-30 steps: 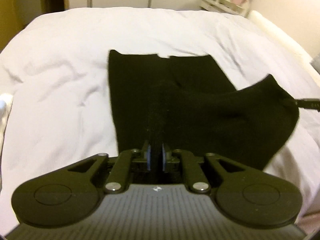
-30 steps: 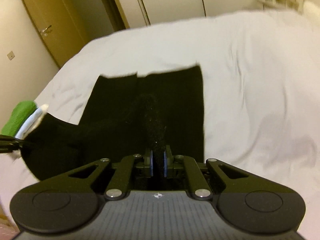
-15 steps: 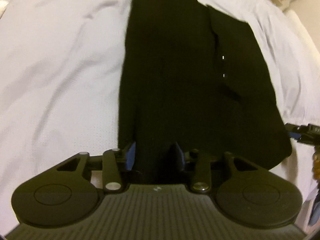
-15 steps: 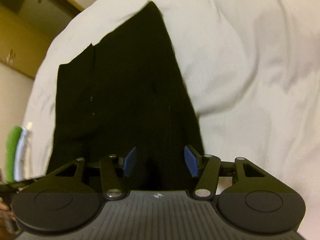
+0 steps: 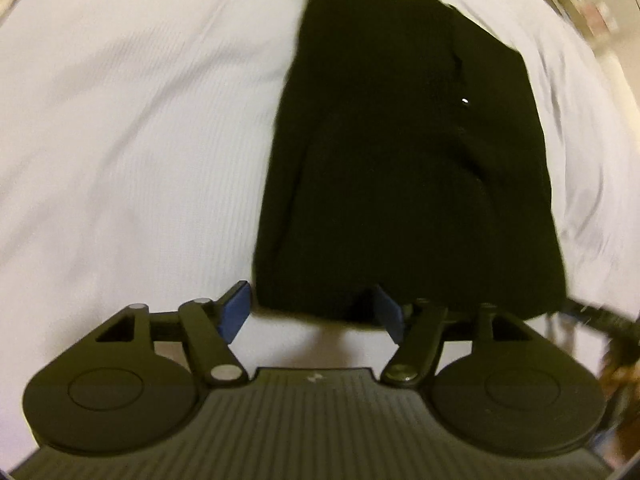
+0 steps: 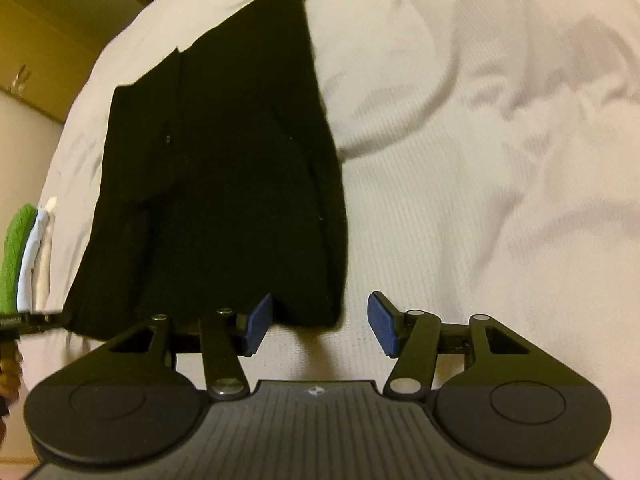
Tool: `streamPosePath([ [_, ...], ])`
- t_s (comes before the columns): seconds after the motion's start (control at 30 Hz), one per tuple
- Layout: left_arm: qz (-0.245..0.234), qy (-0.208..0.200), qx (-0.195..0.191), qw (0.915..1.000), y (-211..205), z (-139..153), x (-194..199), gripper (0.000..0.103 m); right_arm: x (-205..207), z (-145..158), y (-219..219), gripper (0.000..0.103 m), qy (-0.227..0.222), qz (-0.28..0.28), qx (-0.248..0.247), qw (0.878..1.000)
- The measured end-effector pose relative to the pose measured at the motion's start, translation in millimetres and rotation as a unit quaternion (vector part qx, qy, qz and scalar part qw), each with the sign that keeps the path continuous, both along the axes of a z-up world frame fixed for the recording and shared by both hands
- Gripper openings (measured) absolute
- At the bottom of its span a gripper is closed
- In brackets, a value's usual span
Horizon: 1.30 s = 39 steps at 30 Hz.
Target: Fold clothes
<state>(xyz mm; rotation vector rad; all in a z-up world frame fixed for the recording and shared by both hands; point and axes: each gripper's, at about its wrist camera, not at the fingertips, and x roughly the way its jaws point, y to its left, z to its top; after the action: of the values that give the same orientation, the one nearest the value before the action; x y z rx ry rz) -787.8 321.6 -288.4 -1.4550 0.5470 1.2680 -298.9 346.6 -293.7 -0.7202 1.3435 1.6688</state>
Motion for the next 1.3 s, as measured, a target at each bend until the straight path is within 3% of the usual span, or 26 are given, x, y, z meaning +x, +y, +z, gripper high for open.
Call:
streamPosePath([
  [0.03,0.01,-0.004,0.002,0.9999,1,0,-2,0.051,0,-4,-1,0.056,0.013,-0.013,0.004,1.0],
  [0.07,0.019,-0.007,0.004,0.9998,3,0,-5,0.031,1,-6,-1,0.043,0.033,-0.029,0.009,0.999],
  [0.1,0.027,-0.009,0.007,0.9996,5,1,-7,0.021,0,-8,0,0.03,0.046,-0.044,0.011,0.998],
  [0.13,0.036,-0.012,0.009,0.9992,6,1,-10,0.017,-2,-7,3,0.016,0.043,-0.048,0.012,0.998],
  [0.17,0.033,-0.008,0.018,0.9993,7,7,-12,0.016,-3,-3,7,0.008,0.035,-0.039,0.012,0.999],
  [0.3,-0.029,0.039,0.048,0.9977,9,27,-4,0.016,0,40,25,0.007,0.027,0.02,0.018,0.999],
  [0.37,-0.051,0.064,0.026,0.9963,10,12,5,0.023,0,55,32,0.006,0.01,0.041,0.03,0.999],
  [0.43,-0.074,0.095,0.004,0.9928,9,-3,15,0.025,-4,41,35,0.006,-0.031,0.053,0.009,0.998],
  [0.47,-0.08,0.102,0.003,0.9916,7,-3,17,0.026,-8,20,36,0.007,-0.05,0.056,-0.024,0.997],
  [0.53,-0.092,0.132,0.008,0.9869,7,14,20,0.035,-12,-6,33,0.024,-0.084,0.058,-0.058,0.993],
  [0.57,-0.101,0.147,0.015,0.9838,6,22,21,0.037,-12,-4,33,0.038,-0.086,0.051,-0.052,0.994],
  [0.63,-0.11,0.165,0.029,0.9797,6,39,16,0.038,-10,8,34,0.057,-0.091,0.026,-0.041,0.995],
  [0.77,-0.097,0.131,0.065,0.9845,21,54,8,0.04,-3,35,47,0.058,-0.062,-0.01,0.001,0.998],
  [0.87,-0.104,0.115,0.085,0.9841,49,45,22,0.042,-17,36,66,0.058,-0.039,0.002,0.029,0.999],
  [1.0,-0.123,0.122,0.078,0.9818,79,14,39,0.044,-55,17,98,0.058,-0.05,0.047,0.053,0.996],
  [1.03,-0.131,0.135,0.075,0.9793,81,7,42,0.042,-64,10,105,0.058,-0.051,0.054,0.052,0.996],
  [1.07,-0.139,0.15,0.071,0.9762,83,2,44,0.03,-72,2,109,0.055,-0.053,0.061,0.049,0.996],
  [1.1,-0.148,0.164,0.068,0.9729,85,-4,47,0.021,-78,-5,113,0.047,-0.058,0.069,0.041,0.995],
  [1.13,-0.149,0.176,0.071,0.9704,84,-4,47,0.003,-83,-8,114,0.021,-0.064,0.077,0.038,0.994],
  [1.17,-0.138,0.172,0.078,0.9723,82,0,42,0.0,-89,-8,114,0.009,-0.074,0.088,0.04,0.993],
  [1.2,-0.124,0.166,0.084,0.9746,81,4,37,0.0,-94,-7,113,0.009,-0.086,0.098,0.047,0.99],
  [1.3,-0.096,0.191,0.125,0.9688,75,21,26,0.0,-101,11,106,0.008,-0.104,0.103,0.096,0.985],
])
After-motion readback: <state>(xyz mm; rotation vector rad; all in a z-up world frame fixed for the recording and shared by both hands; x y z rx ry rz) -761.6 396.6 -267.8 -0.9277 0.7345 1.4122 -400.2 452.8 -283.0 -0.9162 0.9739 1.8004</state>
